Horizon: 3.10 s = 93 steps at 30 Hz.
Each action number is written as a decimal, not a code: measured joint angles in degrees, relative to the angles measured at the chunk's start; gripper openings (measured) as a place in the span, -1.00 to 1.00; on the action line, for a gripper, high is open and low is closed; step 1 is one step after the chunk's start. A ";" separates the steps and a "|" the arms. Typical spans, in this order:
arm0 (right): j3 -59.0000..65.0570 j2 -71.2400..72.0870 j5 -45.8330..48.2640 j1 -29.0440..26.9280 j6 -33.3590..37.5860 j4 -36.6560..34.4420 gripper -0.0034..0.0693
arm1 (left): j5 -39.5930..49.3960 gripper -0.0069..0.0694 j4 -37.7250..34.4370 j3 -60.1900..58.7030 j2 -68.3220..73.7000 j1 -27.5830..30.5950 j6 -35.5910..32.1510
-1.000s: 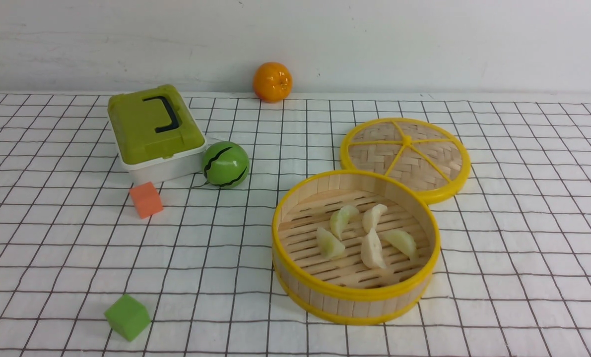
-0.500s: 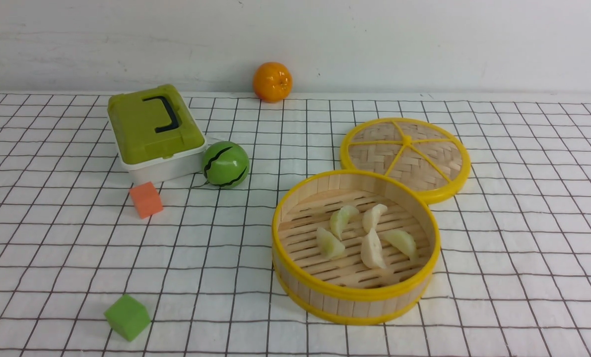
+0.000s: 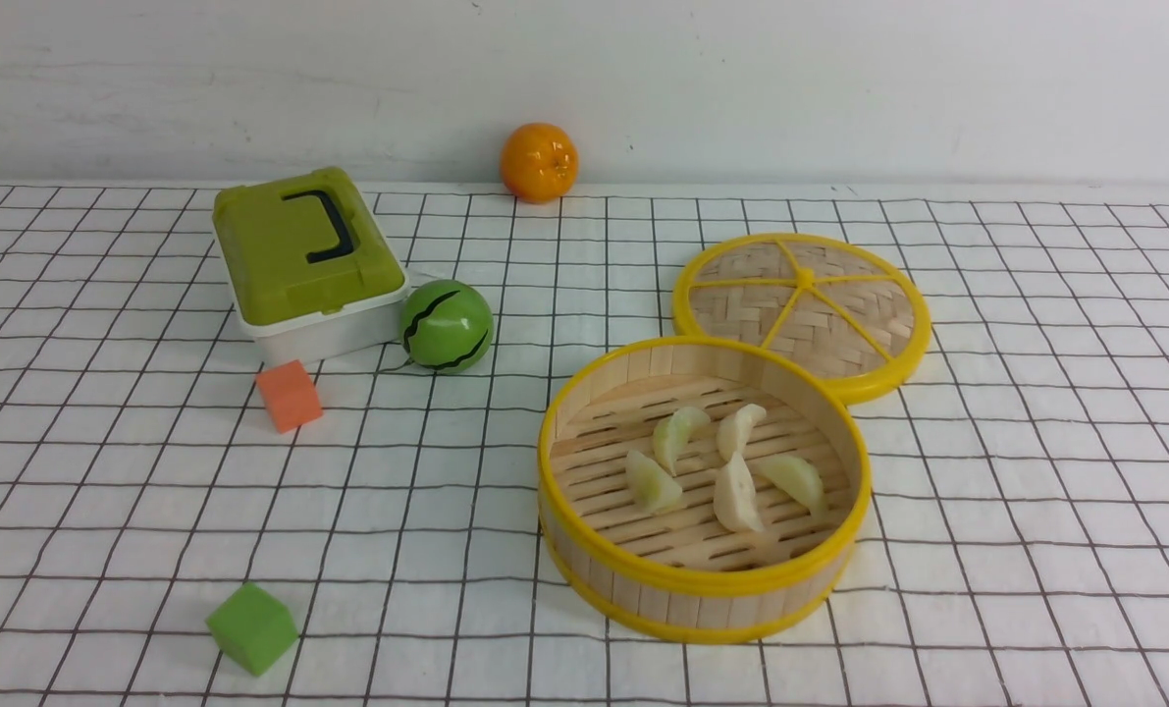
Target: Put the dumplings into the steamer on the table with the white tablecloth.
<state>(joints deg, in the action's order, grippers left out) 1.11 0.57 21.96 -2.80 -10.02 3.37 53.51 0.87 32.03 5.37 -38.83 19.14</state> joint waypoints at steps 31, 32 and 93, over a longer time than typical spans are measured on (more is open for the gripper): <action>0.00 0.00 0.00 0.00 0.00 -0.12 -0.82 | -50.39 -0.85 0.17 -28.23 -1.59 20.08 -2.12; 0.00 0.00 0.00 0.00 0.00 -0.12 -0.82 | -50.52 -0.85 0.17 -30.20 -2.18 23.06 -2.12; 0.00 0.00 0.00 0.00 0.01 -0.16 -0.57 | -32.96 -0.85 1.43 -33.72 -5.86 42.88 -6.02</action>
<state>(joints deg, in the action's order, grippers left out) 1.11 0.57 21.96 -2.80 -10.01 3.22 20.55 2.30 -1.69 -0.49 4.04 13.11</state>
